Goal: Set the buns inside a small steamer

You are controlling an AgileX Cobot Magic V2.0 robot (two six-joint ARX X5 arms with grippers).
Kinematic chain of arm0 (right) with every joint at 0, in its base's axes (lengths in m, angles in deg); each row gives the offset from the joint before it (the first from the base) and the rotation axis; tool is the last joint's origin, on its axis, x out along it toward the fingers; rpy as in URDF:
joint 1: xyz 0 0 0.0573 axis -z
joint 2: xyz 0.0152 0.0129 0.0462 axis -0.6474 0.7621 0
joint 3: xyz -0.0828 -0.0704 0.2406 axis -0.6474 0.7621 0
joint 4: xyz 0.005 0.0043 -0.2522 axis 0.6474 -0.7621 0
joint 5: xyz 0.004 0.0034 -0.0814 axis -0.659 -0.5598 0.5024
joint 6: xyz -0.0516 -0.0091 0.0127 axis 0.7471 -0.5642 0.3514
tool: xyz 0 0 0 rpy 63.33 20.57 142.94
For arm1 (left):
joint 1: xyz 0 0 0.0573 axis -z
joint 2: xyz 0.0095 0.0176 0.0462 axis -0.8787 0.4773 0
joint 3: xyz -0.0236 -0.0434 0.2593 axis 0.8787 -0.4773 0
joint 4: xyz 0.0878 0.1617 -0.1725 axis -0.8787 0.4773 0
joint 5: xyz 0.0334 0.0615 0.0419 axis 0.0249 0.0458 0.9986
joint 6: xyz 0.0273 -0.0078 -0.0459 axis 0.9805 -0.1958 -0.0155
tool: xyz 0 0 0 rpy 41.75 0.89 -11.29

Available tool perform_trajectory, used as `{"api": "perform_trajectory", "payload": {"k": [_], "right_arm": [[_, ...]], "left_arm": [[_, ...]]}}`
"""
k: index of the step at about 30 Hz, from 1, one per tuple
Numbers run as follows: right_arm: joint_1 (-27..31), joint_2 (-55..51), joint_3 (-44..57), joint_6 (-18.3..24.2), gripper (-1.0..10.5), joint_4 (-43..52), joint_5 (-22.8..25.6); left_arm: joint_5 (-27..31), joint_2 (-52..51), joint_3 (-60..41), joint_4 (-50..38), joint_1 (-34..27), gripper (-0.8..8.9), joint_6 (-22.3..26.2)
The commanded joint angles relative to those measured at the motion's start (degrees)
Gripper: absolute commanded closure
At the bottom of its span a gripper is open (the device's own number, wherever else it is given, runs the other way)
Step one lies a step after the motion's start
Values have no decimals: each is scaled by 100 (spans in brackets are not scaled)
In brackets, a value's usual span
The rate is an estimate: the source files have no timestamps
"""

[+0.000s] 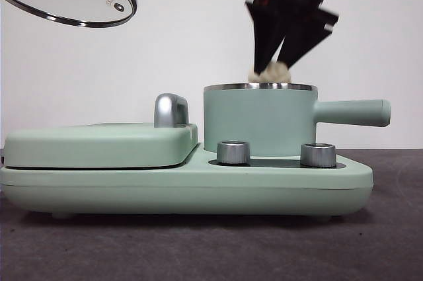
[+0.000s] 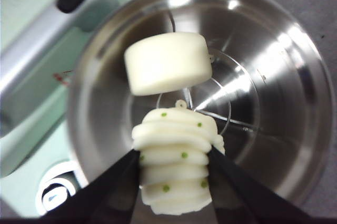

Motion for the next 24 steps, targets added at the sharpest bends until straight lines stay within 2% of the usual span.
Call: {"api": "perform_trajectory", "payload": {"k": [1,7,9,11,14,16,18,20,24], "right_arm": [[11,304,-138,107,763,98,4],[39,623,-138,111,757,216,101],[37,667,-138,205,675,225,155],[28,640,-149,236,645,323,151],[26,446,-413,227,644,221,151],[26,229,-673,162,644,-210,140],[-28,-157,-656,138,644,-260,0],[-94,-682,-282,122,645,186,-275],[-317,-2004,1445,-275,645,1556,-308]], "left_arm": [[-9,28,94,-153,22,796,-13],[-9,28,94,-151,22,796,-15],[-9,28,94,-153,22,796,-15],[-9,28,94,-151,22,796,-15],[-9,28,94,-151,22,797,-15],[-9,28,94,-151,22,796,-15],[-9,28,94,-142,22,796,-15],[-9,28,94,-107,22,796,-15],[-9,28,94,-48,22,796,-15]]}}
